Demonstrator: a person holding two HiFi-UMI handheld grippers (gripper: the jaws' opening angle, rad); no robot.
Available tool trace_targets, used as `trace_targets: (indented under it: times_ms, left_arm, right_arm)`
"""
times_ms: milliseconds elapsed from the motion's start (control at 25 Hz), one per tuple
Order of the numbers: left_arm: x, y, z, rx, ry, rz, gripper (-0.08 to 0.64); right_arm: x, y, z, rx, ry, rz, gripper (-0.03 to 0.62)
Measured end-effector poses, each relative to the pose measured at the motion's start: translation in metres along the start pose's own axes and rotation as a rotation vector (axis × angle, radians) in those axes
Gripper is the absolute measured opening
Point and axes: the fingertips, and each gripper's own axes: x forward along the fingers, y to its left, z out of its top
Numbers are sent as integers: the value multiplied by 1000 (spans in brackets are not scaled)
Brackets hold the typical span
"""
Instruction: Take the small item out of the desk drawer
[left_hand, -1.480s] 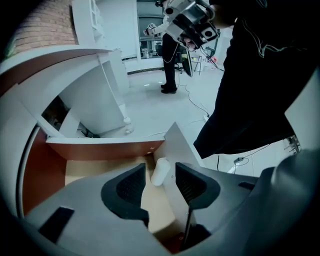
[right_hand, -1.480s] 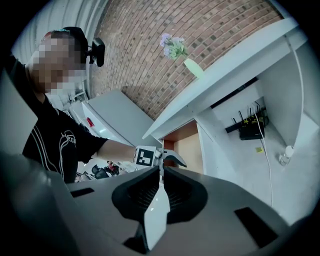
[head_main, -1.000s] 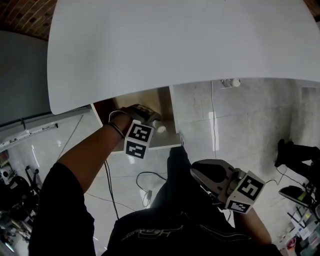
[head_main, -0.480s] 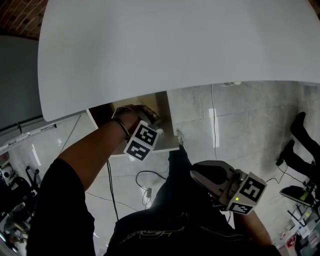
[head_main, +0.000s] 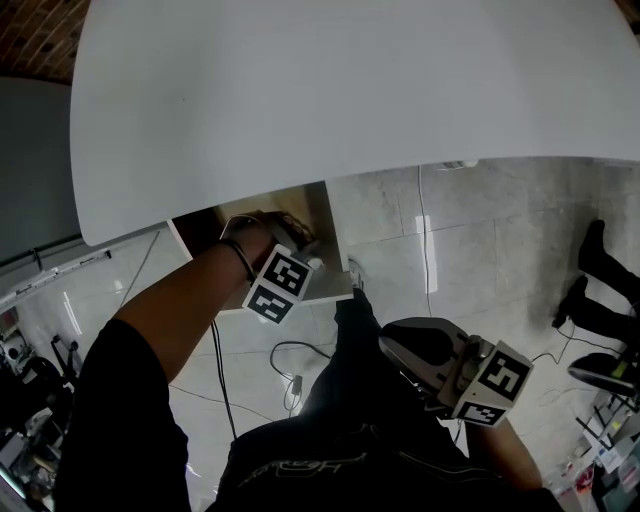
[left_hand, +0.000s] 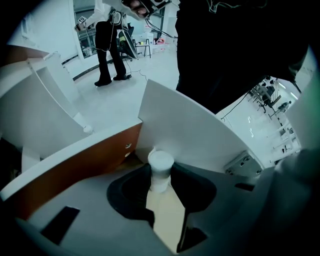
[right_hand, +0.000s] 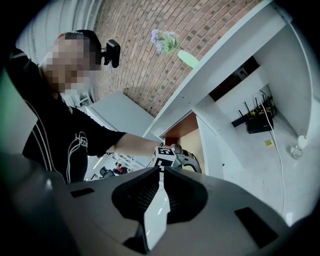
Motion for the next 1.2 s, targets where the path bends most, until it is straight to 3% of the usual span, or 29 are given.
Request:
trace_targets:
  times_ms: [520,640,800,1080,1200]
  left_arm:
    - [-31,7,11,-119,-15,111,137]
    - [-49,14,17,-169,-19,167,137]
    - [-83,21,28,-301,-47,276,137]
    - [-152,11,46,-587,-162,394,137]
    - [-185,0,53,-674,-210,450,137]
  right_arm:
    - [-17,17,6,-43,5,-5,55]
    - [-25,26,15,-76,4,-14,55]
    - [-35,45,26,-122,-15,-21,55]
    - [-46,90,40,-194,-40,-3,55]
    - [-49,113,48,-232,-55,2,55]
